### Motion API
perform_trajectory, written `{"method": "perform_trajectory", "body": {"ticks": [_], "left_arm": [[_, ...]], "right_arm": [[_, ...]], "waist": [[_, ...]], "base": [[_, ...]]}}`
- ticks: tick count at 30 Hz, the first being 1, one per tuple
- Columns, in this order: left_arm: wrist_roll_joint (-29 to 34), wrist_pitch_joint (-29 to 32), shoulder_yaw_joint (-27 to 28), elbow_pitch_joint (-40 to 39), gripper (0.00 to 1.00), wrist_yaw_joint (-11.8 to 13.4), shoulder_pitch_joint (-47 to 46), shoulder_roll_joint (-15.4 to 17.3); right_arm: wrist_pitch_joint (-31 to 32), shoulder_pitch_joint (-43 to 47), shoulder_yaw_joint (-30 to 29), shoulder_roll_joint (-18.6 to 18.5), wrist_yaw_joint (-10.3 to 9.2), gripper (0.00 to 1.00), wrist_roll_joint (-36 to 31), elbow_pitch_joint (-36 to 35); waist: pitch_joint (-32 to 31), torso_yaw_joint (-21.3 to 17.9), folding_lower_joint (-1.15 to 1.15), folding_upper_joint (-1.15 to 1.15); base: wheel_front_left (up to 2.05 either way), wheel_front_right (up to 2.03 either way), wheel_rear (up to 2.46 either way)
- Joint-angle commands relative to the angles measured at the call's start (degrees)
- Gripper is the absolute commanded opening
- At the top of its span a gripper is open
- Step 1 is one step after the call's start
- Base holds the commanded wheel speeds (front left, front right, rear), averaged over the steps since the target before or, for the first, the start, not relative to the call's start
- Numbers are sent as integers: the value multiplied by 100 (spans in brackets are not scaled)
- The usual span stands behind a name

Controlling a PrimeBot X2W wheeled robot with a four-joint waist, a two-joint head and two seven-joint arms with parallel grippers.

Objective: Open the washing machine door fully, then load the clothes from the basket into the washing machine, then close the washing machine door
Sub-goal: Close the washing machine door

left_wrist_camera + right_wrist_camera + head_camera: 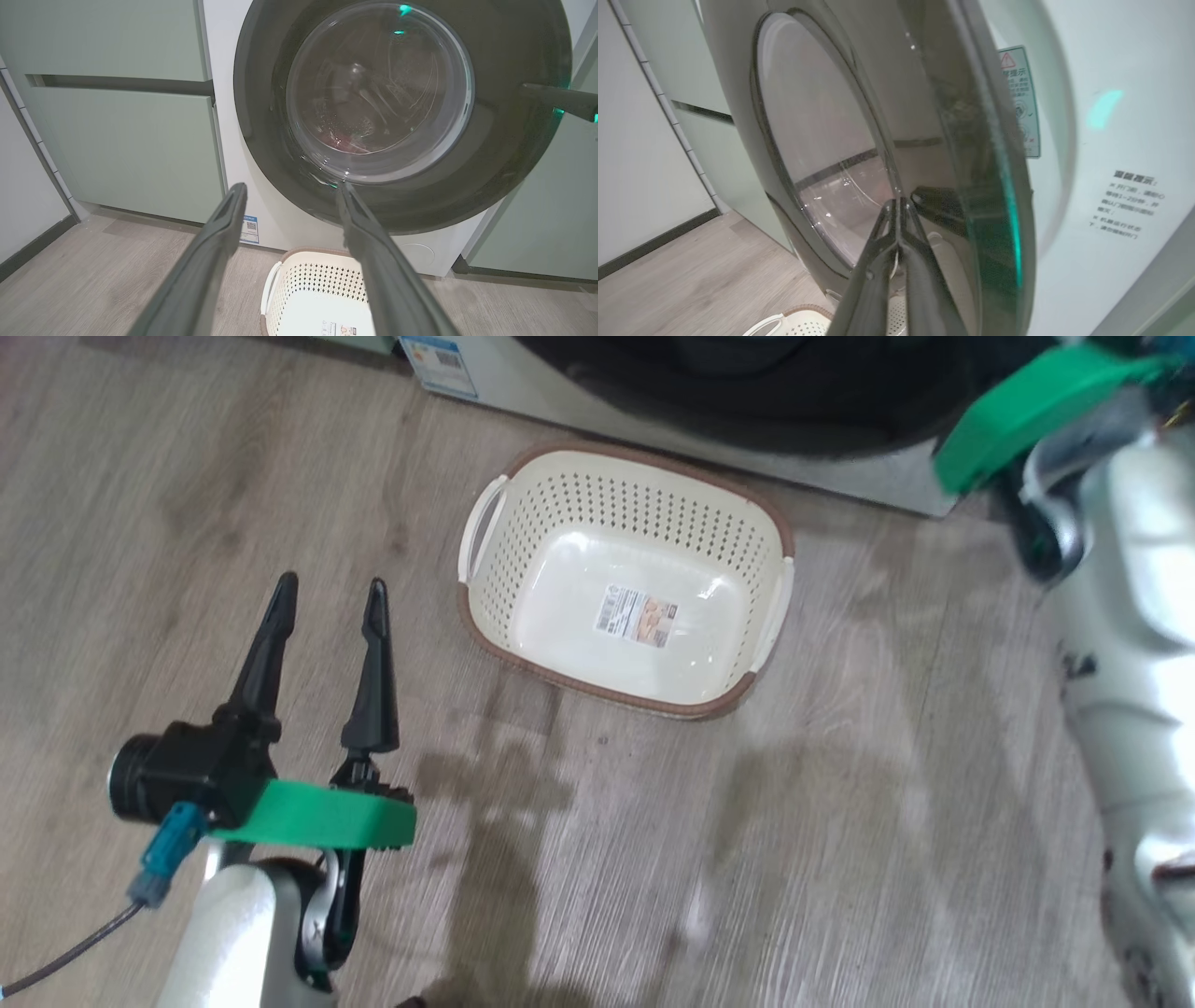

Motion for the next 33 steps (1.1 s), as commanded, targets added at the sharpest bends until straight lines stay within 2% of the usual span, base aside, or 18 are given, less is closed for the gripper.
{"method": "perform_trajectory", "body": {"ticks": [1, 13, 20, 25, 30, 31, 32, 33], "left_arm": [[67, -54, 243, -193, 100, -16, -191, 30], [116, -54, 228, -146, 100, -166, -434, -118], [132, -54, 206, -90, 100, -223, -495, -149], [144, -54, 205, -40, 100, -239, -485, -157], [242, -54, 265, 82, 100, -297, -322, -153], [268, -54, 286, 97, 100, -305, -284, -142], [284, -54, 303, 116, 100, -317, -244, -132], [302, -54, 317, 134, 100, -329, -205, -117]], "right_arm": [[-67, -289, -6, 21, -2, 0, -50, -108], [-458, -1577, -881, -102, -2, 0, -762, 1037], [-639, -1869, -1144, 26, -2, 0, -1043, 1451], [-717, -1821, -990, 178, -2, 0, -1049, 1600], [-812, -1268, -329, 468, -2, 0, -621, 1609], [-827, -1124, -217, 497, -2, 6, -533, 1552], [-839, -968, -120, 517, -2, 31, -444, 1481], [-849, -807, -30, 532, -2, 40, -360, 1394]], "waist": [[59, 23, -1, 0], [372, 127, -1, 0], [392, 113, -1, 0], [303, 62, -1, 0], [-69, -188, -1, 0], [-144, -244, -1, 0], [-219, -299, -1, 0], [-290, -353, -1, 0]], "base": [[0, 0, 0], [0, 0, 0], [0, 0, 0], [0, 0, 0], [0, 0, 0], [0, 0, 0], [0, 0, 0], [0, 0, 0]]}}
